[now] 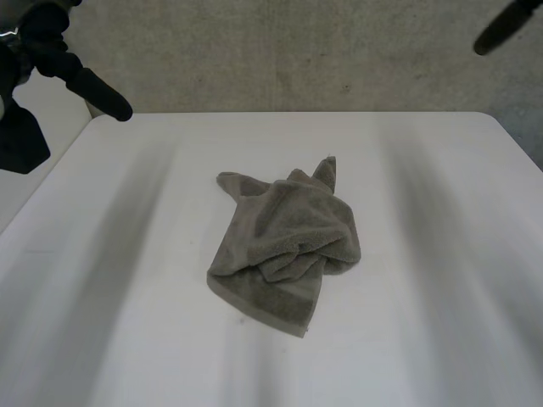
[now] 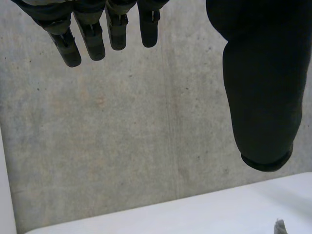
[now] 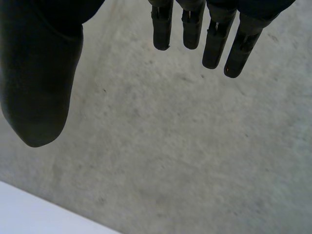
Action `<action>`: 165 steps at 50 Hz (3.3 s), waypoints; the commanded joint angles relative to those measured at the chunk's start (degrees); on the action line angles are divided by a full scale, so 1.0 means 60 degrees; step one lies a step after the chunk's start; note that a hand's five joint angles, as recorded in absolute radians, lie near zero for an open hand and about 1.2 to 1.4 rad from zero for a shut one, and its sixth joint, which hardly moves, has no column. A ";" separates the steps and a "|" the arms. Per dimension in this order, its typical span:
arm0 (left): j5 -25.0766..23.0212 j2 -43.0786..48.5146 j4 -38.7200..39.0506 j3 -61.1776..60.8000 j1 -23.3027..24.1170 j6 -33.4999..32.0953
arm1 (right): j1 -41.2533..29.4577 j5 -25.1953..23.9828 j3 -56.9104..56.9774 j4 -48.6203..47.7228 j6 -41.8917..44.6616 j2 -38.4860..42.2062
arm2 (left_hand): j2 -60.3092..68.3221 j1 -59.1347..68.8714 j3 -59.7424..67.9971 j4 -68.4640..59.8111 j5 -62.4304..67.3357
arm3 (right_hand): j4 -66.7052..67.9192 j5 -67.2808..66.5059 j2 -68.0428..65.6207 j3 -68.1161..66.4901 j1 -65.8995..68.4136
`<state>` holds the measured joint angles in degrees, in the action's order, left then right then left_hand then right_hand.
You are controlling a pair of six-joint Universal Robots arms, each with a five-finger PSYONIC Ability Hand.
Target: Fold the towel.
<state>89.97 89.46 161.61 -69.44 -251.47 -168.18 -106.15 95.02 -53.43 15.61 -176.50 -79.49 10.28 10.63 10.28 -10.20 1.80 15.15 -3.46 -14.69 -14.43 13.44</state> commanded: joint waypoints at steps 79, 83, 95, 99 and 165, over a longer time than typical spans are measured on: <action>-0.0201 0.8483 0.2465 0.2095 0.2552 -0.1003 | 0.0714 -0.4103 -0.3165 0.0651 0.4881 0.3126 | 0.3033 0.2974 0.3033 -0.3045 0.2778 | -0.0858 0.0577 0.0782 0.0738 -0.0573; -0.0201 0.8456 0.2145 0.1818 0.2640 -0.1018 | 0.0655 -0.4073 -0.3106 0.0651 0.4881 0.3244 | 1.0278 1.0219 1.0278 -1.0291 1.0024 | -0.0858 0.0577 0.0782 0.0738 -0.0573; -0.0215 0.4127 0.1409 -0.2438 0.2669 -0.1018 | 0.0129 -0.5138 -0.1206 0.0008 0.3699 0.3871 | 1.1620 1.1562 1.1620 -1.1633 1.1366 | -0.0858 0.0577 0.0782 0.0738 -0.0573; -0.0215 0.2001 0.1966 -0.4315 0.2698 -0.1105 | -0.0048 -0.6153 -0.0206 -0.0184 0.2977 0.4680 | 1.1620 1.1562 1.1620 -1.1633 1.1366 | -0.0858 0.0577 0.0782 0.0738 -0.0573; 0.0561 0.2493 0.5834 -0.5742 0.0970 -0.2732 | -0.1120 -0.4630 -0.3484 -0.0680 0.2530 0.3174 | 1.1620 1.1562 1.1620 -1.1633 1.1366 | -0.0858 0.0577 0.0782 0.0738 -0.0573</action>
<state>93.47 107.04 196.59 -102.15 -243.39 -184.58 -117.32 67.10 -69.14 14.40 -146.37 -54.17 69.78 68.50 69.71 -69.81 58.95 14.90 -3.43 -14.37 -14.00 13.28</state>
